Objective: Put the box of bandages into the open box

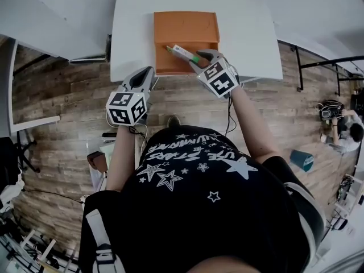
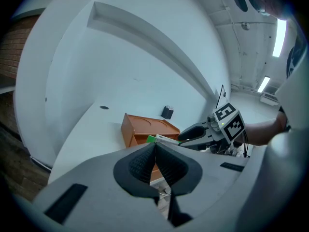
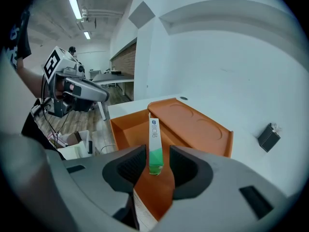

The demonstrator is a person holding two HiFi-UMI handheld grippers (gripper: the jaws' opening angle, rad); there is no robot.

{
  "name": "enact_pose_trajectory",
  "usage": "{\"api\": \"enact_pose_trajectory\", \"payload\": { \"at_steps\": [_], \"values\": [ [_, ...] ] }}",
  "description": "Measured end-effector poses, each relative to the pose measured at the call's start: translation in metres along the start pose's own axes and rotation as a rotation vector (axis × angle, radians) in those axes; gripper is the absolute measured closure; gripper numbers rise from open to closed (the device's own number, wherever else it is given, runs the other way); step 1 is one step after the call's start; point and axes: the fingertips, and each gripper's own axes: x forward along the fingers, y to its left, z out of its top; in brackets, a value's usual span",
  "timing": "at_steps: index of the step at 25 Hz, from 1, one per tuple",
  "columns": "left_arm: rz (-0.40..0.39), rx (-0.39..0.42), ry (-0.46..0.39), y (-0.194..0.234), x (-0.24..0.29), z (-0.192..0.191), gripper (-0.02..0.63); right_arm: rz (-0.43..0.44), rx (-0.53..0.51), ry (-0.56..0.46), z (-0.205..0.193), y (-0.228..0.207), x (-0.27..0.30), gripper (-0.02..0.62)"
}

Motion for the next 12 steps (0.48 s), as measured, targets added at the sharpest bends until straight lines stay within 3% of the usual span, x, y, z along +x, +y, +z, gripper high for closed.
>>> {"api": "enact_pose_trajectory", "payload": {
  "at_steps": [12],
  "values": [
    [0.025,0.02,-0.032,-0.054,-0.031,-0.011,0.586,-0.074,0.028,-0.093,-0.019,0.021,-0.071,0.445]
  ]
}}
